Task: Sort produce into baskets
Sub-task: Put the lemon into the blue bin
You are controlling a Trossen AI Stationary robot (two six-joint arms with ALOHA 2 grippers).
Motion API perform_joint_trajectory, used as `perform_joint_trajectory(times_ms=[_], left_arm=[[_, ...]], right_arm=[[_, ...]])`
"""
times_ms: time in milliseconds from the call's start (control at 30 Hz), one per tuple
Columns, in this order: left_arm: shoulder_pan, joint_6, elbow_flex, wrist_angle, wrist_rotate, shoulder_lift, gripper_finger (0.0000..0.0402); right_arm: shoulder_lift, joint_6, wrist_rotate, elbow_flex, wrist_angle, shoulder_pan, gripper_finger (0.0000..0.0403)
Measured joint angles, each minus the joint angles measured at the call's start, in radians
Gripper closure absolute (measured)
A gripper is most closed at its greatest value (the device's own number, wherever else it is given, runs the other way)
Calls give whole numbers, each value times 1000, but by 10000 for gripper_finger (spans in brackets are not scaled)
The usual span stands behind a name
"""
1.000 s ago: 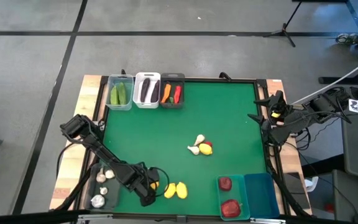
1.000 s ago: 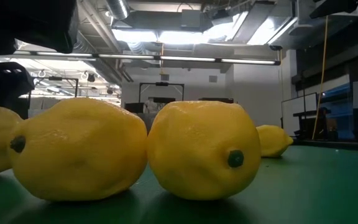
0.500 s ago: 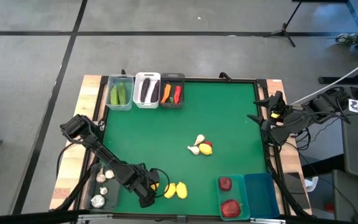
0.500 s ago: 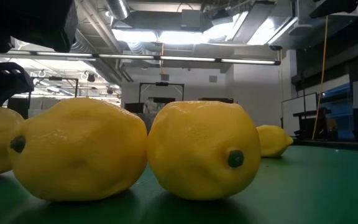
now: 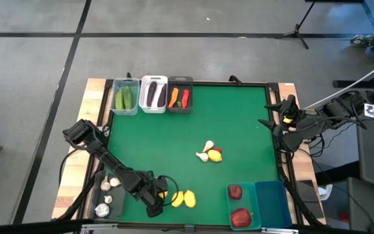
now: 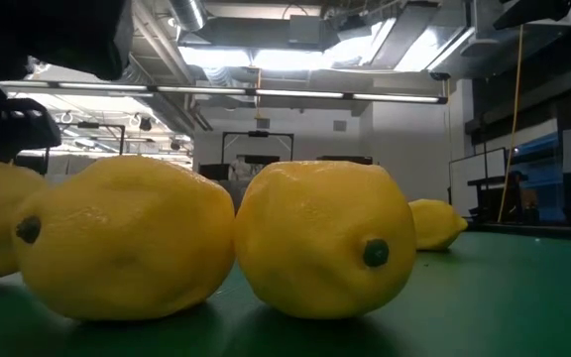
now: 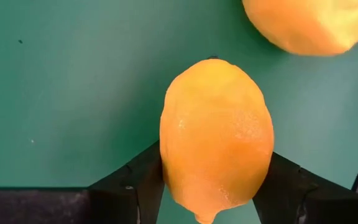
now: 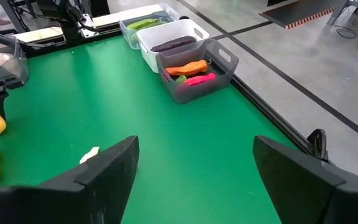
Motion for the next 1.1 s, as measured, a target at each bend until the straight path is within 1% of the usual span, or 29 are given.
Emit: perform_joint_trajectory(times_ms=[133,233,300,367,433,500,600,667,700,767,867,900,967,1033,1100], left_arm=[[17,27,21,-2,0,-15,211],[41,79,46,-3,-13,-55,211],[60,121,60,-4,-49,-93,211],[81,166,69,-4,-98,-142,211],[103,224,72,8,-176,-200,211],[120,296,73,42,-307,-261,207],[134,450,73,148,-529,-340,200],[140,582,74,251,-633,-377,198],[145,660,74,306,-660,-390,197],[155,805,75,432,-673,-398,197],[162,992,75,592,-657,-390,196],[170,1039,75,640,-640,-383,196],[178,1111,75,679,-623,-381,196],[188,1160,75,730,-595,-379,195],[202,1195,75,792,-548,-379,195]], right_arm=[[0,0,1,0,0,0,86],[0,-1,9,-2,10,0,86],[0,-19,46,-20,51,0,86],[0,-77,89,-45,121,0,86],[-2,-157,111,-75,207,0,86],[-2,-242,116,-108,310,1,86],[-2,-387,116,-170,498,1,86],[-2,-486,108,-217,651,0,86],[-4,-536,88,-241,729,0,86],[-11,-630,12,-297,900,0,86],[-18,-767,-179,-392,1195,0,86],[-17,-808,-238,-421,1290,0,86],[-16,-878,-327,-475,1458,0,86],[-17,-912,-410,-523,1612,0,86],[-5,-929,-455,-558,1750,-2,86]])
